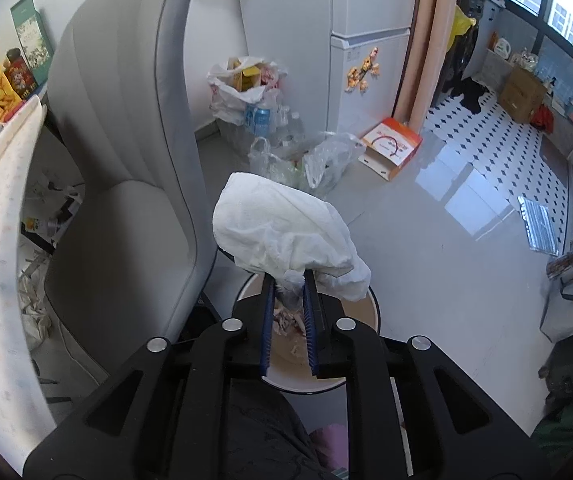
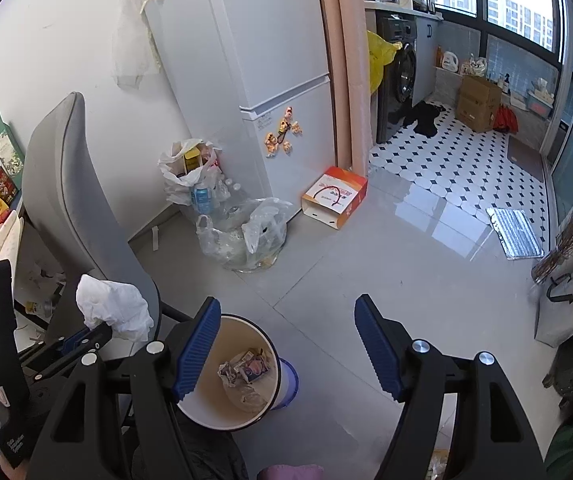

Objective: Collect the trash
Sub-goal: 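Open the left tool to drop the white tissue into the bin, then move both open tools from the bin back over the bed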

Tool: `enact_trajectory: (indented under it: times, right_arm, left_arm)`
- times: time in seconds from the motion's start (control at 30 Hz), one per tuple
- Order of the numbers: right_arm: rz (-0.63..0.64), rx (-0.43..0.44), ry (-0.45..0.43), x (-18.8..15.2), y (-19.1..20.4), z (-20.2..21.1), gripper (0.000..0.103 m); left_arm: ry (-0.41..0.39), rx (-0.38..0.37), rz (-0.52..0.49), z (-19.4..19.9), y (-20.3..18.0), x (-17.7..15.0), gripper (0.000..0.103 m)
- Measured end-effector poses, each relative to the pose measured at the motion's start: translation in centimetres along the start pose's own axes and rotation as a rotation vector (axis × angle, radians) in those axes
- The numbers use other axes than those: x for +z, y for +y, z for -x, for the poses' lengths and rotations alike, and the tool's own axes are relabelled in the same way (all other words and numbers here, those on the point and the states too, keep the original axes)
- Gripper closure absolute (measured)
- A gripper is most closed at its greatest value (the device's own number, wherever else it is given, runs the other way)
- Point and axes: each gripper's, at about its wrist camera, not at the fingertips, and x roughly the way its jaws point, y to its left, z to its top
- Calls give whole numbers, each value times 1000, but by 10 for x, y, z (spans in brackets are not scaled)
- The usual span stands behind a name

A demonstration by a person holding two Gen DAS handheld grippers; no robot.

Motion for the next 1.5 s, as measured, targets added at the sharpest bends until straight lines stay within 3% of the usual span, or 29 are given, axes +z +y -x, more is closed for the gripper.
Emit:
enact_trajectory:
  times: [0.03, 0.17, 0.4, 0.53, 0.63, 0.93, 1.5]
  right_arm:
    - [-1, -1, 2, -1, -1, -1, 34]
    - [-10, -6, 8, 1, -4, -7, 34]
    - [-1, 7, 8, 1, 2, -7, 33]
    - [15, 27, -7, 2, 14, 4, 24]
    - [39, 43, -39, 4, 27, 20, 16]
    - [124, 104, -111, -1, 79, 71, 8]
    - [266, 175, -212, -27, 179, 168, 8]
  left_arm:
    - [8, -3, 0, -2, 0, -1, 83]
    - [-6, -4, -4, -2, -1, -1, 49]
    - [-39, -5, 31, 11, 12, 2, 35]
    - [-76, 21, 59, 29, 27, 3, 28]
    - [-121, 47, 88, 50, 39, 3, 15]
    - [-242, 101, 188, 118, 95, -12, 8]
    - [-391, 170, 333, 219, 194, -68, 6]
